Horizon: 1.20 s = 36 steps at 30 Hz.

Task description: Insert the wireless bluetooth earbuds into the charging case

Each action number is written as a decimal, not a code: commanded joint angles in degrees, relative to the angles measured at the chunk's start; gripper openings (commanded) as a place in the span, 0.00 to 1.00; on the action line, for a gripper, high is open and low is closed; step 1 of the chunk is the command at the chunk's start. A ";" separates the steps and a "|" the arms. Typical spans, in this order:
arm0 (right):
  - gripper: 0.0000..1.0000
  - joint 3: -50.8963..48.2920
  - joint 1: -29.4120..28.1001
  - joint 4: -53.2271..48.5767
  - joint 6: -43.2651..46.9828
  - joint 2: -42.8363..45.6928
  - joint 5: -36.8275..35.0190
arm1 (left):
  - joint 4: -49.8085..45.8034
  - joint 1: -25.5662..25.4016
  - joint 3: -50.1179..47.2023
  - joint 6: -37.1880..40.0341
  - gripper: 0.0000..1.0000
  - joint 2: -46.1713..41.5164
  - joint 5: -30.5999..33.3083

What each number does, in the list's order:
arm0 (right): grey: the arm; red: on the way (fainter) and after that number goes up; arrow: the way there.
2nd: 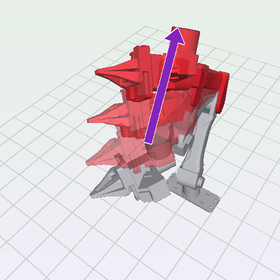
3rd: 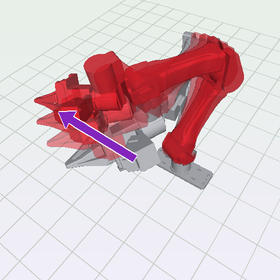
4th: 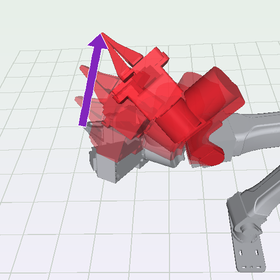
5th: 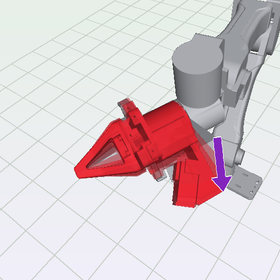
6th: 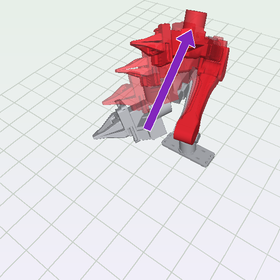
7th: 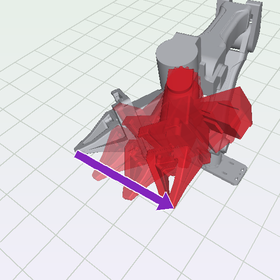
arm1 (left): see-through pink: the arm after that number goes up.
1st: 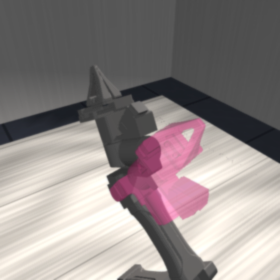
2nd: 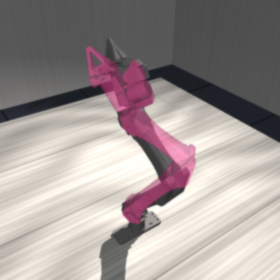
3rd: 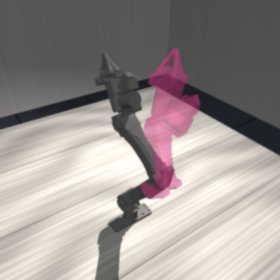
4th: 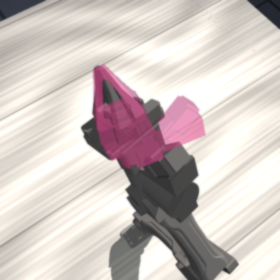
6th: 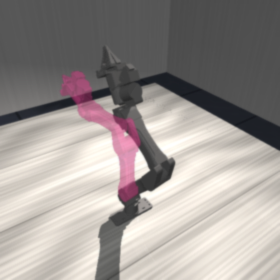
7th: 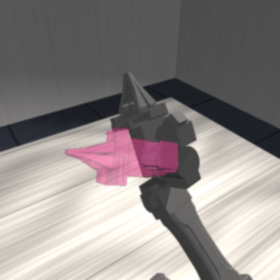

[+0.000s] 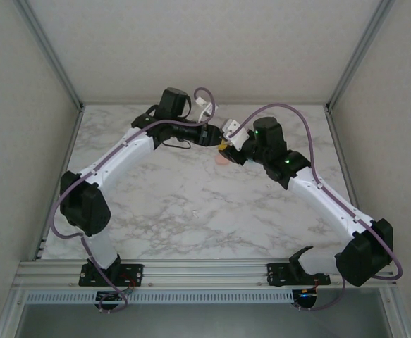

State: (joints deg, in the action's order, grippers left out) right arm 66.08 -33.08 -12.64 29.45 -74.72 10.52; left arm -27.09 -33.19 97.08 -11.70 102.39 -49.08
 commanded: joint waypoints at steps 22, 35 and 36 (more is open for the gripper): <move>0.43 0.89 -1.38 0.92 2.25 -0.67 -6.08 | -4.69 -0.82 3.37 3.88 0.23 0.97 -1.39; 0.66 0.43 5.30 -0.34 -15.37 7.43 7.46 | 18.52 1.58 -11.34 1.70 0.04 -12.79 6.83; 0.67 0.72 6.94 -0.61 -19.01 7.80 11.26 | 22.75 1.70 -14.20 2.64 0.04 -14.68 7.47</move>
State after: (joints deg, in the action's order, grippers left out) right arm 66.08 -29.87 -13.52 20.67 -70.37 12.16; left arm -17.98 -32.49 87.09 -9.04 94.50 -44.75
